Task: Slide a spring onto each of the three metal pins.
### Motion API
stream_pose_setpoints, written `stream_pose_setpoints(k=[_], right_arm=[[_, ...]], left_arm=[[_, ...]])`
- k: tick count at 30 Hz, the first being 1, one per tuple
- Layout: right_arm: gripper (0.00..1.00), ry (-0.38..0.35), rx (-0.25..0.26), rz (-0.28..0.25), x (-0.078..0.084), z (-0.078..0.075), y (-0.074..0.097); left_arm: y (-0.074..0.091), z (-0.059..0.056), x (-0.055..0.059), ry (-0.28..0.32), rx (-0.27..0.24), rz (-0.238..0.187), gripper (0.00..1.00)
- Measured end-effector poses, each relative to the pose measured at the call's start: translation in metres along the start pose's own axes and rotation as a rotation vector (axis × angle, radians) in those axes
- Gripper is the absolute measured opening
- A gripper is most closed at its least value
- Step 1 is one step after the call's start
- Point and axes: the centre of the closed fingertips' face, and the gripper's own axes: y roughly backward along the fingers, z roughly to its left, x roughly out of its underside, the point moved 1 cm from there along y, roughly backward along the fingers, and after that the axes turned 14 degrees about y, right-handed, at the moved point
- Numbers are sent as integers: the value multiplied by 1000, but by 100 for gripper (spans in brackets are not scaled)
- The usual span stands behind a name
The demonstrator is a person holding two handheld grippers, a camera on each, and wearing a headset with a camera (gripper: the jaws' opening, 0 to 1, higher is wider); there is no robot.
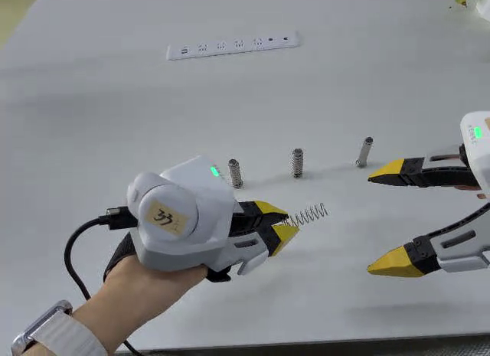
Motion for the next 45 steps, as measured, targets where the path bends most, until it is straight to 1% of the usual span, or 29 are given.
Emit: stream_pose_setpoints(k=[3,4,7,10,14,19,22,27,30,38,40,45], right_arm=[[64,18,-15,-6,-7,-2,-2],[61,21,-29,-12,-11,-1,-2],[54,36,-43,-25,-19,-3,-3],[46,60,-67,-24,-23,-2,-5],[33,73,-100,-26,-28,1,-6],[23,80,-131,-26,-30,4,-5],[21,78,-141,-31,-33,4,-5],[13,86,-164,-35,-36,7,-7],[14,83,-170,-39,-38,7,-9],[10,93,-185,-29,-37,7,-14],[7,97,-185,-30,-38,7,-14],[7,106,-189,-18,-38,7,-15]], left_arm=[[1,-3,0,-6,6,-3,7],[1,-4,0,-6,13,-5,7],[2,-7,-1,-9,22,-9,7],[2,-9,0,-17,29,-9,7],[2,-11,-1,-21,36,-11,7],[2,-13,-2,-23,42,-15,7],[2,-13,-3,-28,46,-17,7],[3,-14,-4,-36,54,-20,7],[3,-14,-4,-38,56,-17,7],[5,-13,-4,-43,60,-16,7],[5,-13,-3,-45,63,-11,7],[4,-13,-2,-49,69,-4,7]])
